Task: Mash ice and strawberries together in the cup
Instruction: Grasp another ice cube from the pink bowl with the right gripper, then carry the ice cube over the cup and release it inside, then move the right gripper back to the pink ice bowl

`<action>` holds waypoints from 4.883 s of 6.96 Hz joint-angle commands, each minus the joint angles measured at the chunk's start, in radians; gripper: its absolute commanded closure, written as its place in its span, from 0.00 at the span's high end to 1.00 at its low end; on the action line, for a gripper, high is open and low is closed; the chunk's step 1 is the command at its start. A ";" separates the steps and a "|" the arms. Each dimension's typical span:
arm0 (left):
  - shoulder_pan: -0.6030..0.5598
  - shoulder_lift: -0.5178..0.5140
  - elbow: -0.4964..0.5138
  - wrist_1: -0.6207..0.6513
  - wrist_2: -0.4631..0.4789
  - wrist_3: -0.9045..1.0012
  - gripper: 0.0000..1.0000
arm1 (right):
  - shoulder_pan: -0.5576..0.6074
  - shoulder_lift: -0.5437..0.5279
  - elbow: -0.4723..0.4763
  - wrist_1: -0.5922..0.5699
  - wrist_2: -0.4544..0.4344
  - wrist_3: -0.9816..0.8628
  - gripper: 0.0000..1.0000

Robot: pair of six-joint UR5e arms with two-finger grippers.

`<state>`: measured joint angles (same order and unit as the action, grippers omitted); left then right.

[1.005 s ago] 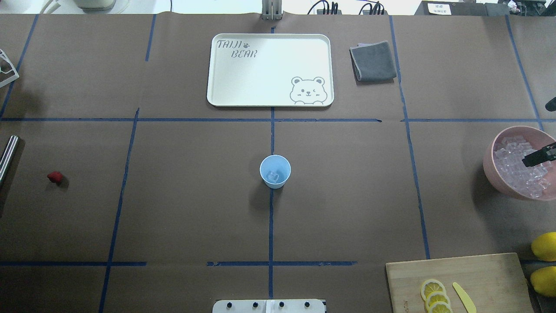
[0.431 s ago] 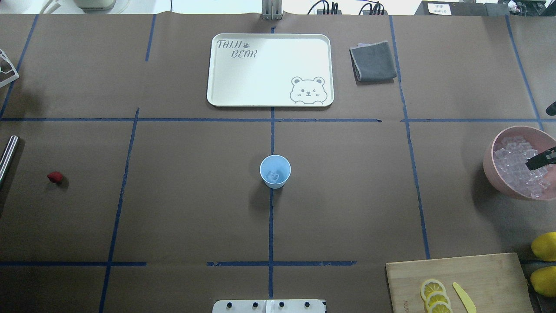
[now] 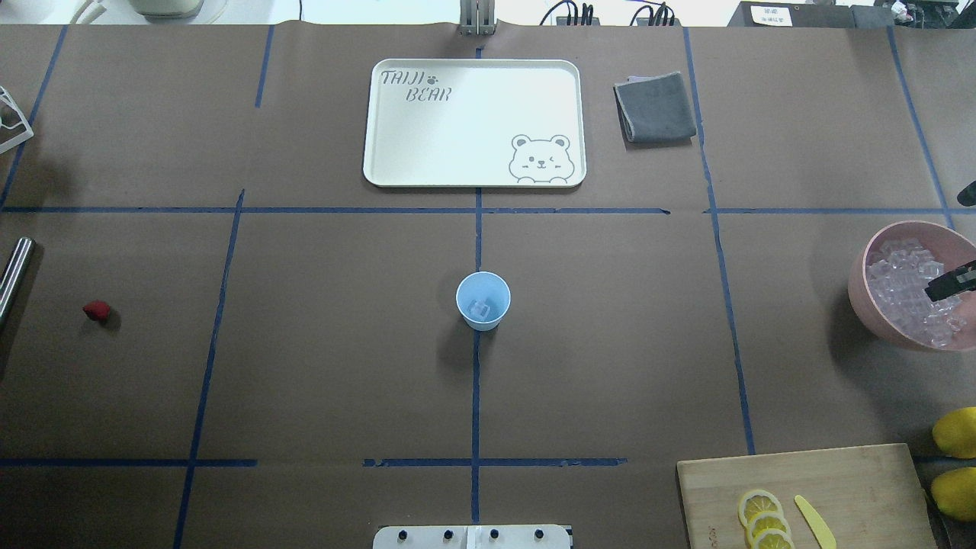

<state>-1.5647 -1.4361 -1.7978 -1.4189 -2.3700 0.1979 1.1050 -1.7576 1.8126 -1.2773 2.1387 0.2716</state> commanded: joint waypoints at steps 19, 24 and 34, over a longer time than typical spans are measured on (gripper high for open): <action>0.003 -0.001 -0.018 -0.002 0.002 0.000 1.00 | -0.645 1.027 -0.099 -0.418 -0.436 1.024 0.09; 0.005 -0.001 -0.014 -0.002 0.002 0.000 1.00 | -0.656 0.991 -0.090 -0.413 -0.437 1.015 0.99; 0.008 0.000 -0.009 0.000 0.002 0.002 1.00 | 0.003 0.284 0.235 -0.409 0.045 0.056 0.99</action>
<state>-1.5574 -1.4364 -1.8087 -1.4189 -2.3685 0.1985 1.0313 -1.3702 2.0309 -1.6870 2.1324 0.4597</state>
